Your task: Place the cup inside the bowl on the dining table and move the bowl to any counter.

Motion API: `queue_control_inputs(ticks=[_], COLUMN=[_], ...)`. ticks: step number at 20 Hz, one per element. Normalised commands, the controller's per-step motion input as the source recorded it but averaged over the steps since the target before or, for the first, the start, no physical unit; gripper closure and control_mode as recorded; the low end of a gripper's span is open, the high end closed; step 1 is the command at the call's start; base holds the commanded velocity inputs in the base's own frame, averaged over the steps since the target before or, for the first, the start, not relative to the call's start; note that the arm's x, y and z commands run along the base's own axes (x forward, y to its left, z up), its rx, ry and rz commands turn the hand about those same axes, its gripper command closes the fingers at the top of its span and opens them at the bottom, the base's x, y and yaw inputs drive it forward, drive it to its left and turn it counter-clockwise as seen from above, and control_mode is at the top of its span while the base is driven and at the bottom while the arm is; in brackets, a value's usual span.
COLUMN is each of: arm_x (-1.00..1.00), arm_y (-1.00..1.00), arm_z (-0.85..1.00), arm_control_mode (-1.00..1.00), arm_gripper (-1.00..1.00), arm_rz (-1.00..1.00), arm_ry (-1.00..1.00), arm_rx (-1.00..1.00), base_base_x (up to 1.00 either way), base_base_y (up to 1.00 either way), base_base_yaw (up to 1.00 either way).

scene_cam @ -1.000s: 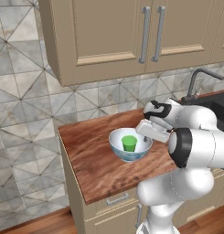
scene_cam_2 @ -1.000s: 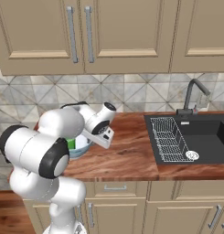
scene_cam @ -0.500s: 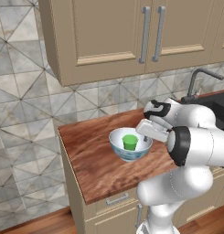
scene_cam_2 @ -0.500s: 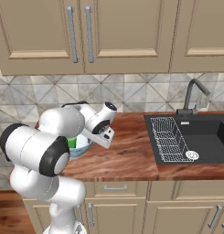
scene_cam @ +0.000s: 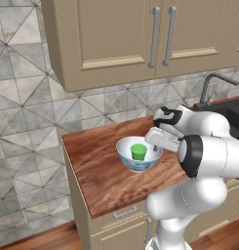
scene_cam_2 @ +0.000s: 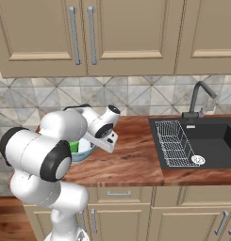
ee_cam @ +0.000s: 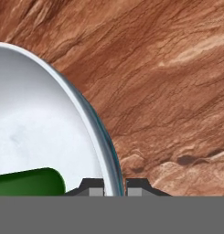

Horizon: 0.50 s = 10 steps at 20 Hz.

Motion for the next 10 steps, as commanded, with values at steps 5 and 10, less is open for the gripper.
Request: queue_control_inputs(ticks=[5, 10], arm_x=[0.00, 0.00], arm_y=[0.00, 0.07], arm_z=[0.00, 0.00], arm_control_mode=[-1.00, -1.00], arm_gripper=[1.00, -1.00], arm_rz=[0.00, 0.00], arm_ry=[0.00, 0.00], arm_rx=[0.00, 0.00], base_base_x=[0.00, 0.00], base_base_y=[0.00, 0.00], base_base_yaw=[0.00, 0.00])
